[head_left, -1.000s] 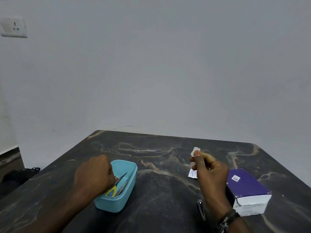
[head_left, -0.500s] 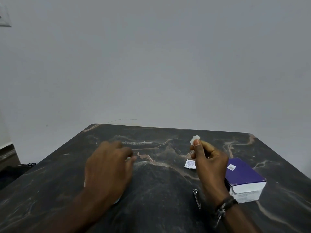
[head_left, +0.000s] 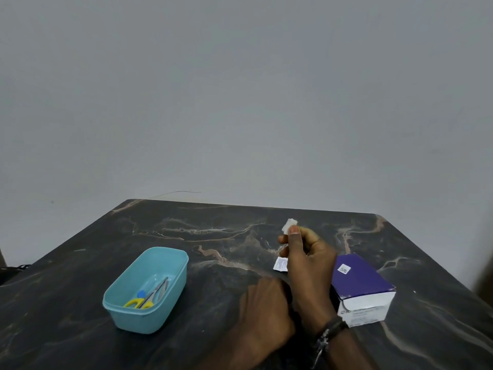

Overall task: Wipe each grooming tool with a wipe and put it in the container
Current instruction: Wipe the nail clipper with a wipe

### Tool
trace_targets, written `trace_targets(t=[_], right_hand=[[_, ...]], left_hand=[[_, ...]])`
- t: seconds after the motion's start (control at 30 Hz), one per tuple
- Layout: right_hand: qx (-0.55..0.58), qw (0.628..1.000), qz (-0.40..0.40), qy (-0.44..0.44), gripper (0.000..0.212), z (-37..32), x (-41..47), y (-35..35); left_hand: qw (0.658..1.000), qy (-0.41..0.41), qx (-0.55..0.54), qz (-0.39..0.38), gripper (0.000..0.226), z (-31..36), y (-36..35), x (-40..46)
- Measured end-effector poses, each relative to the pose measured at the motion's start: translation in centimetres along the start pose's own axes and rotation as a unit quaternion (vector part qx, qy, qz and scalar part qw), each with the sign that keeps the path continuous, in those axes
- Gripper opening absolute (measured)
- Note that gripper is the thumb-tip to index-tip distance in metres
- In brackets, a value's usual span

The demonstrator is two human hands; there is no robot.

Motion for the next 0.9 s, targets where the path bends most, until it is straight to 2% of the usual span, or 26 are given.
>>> trace_targets(t=[0.1,0.2,0.27,0.3,0.4,0.47,0.53,0.6,0.67,0.8,0.9], right_hand=[[-0.012,1.0,-0.011,0.012,0.023,-0.3,-0.1,0.0],[-0.028,0.999,-0.023,0.011,0.02,-0.4,-0.3,0.0],[-0.034,0.999,-0.029,0.009,0.018,-0.4,-0.4,0.0],[-0.041,0.998,-0.035,0.012,0.017,-0.4,-0.6,-0.2],[-0.059,0.996,-0.06,0.022,0.015,-0.5,-0.9,-0.6],[-0.071,0.994,-0.076,0.023,0.015,-0.2,-1.2,-1.0],[-0.076,0.993,-0.091,0.009,0.012,0.3,-1.5,-1.4],[-0.081,0.992,-0.099,0.003,0.01,0.7,-1.8,-1.6],[-0.112,0.988,-0.104,0.018,0.014,1.0,-1.9,-1.8],[-0.193,0.968,-0.158,0.032,0.02,2.1,-2.0,-2.4],[-0.197,0.96,-0.198,-0.01,0.019,2.8,-2.5,-2.9]], left_hand=[[1.0,0.001,-0.009,0.001,0.005,0.2,0.2,0.5],[1.0,-0.001,-0.026,-0.017,0.021,-0.7,0.0,1.3],[0.999,0.007,-0.038,-0.024,0.011,-2.2,-0.4,2.0],[0.998,0.019,-0.049,-0.02,0.002,-3.0,-0.2,2.4],[0.99,0.068,-0.126,0.02,0.01,-5.9,0.8,3.4],[0.96,0.126,-0.246,0.052,0.007,-7.6,1.9,3.7],[0.91,0.193,-0.354,0.09,0.01,-9.4,2.6,3.5],[0.862,0.232,-0.435,0.118,0.015,-10.8,2.7,3.3],[0.83,0.25,-0.483,0.127,0.017,-11.4,2.8,3.0],[0.788,0.25,-0.541,0.153,0.018,-11.0,4.0,2.7],[0.783,0.239,-0.544,0.184,0.017,-10.8,4.6,2.6]])
Point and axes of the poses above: each hand's wrist, its own x-axis towards the middle knuckle, its own y-axis out of the back of the hand, z = x × y, the point moved 7 cm from there along x, towards the middle knuckle, and after that the axes turned 11 degrees about z, right-handed, at the moved point
